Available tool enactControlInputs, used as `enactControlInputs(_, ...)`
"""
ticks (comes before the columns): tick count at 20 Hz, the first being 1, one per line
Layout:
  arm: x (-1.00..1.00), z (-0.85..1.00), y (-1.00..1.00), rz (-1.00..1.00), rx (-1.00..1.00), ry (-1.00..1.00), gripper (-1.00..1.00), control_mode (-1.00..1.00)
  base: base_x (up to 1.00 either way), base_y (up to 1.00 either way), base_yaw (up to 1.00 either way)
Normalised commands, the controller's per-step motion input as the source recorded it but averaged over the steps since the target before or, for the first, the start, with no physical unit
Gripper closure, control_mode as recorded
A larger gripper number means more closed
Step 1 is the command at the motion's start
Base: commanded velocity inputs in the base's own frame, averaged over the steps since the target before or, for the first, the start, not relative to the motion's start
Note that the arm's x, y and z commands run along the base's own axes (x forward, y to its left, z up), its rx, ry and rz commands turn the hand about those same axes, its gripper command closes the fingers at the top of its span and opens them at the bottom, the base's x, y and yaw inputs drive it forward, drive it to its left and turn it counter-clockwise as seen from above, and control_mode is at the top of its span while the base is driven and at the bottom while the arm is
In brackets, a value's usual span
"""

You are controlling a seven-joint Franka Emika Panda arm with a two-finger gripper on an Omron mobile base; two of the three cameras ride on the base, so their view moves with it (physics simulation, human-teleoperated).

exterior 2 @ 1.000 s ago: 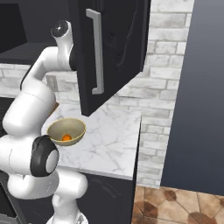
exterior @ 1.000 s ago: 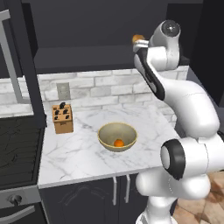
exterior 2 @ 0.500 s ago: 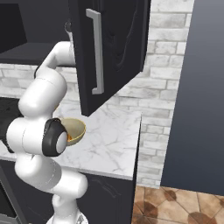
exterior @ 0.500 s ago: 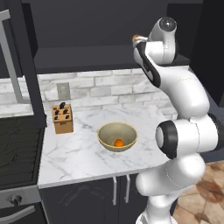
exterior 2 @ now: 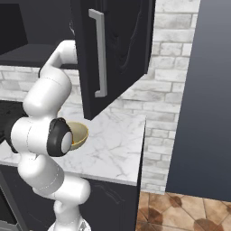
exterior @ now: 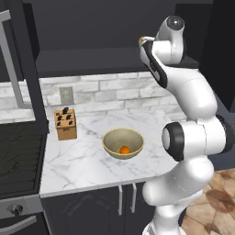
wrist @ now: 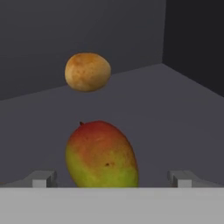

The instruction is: Open the cabinet. Pick the tangerine and mango from the cabinet and place them into the bowl. Then close the cabinet.

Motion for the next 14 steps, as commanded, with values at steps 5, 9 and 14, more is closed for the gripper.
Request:
enactControlInputs(5, 0.01, 0.00, 0.00, 0.00, 0.00, 0.00, -1.00, -1.00, 0.00, 0.00, 0.00)
enactControlInputs(9, 0.13, 0.00, 0.00, 0.00, 0.00, 0.00, -1.00, -1.00, 0.00, 0.00, 0.00)
enactControlInputs(14, 0.16, 0.00, 0.00, 0.00, 0.00, 0.00, -1.00, -1.00, 0.00, 0.00, 0.00)
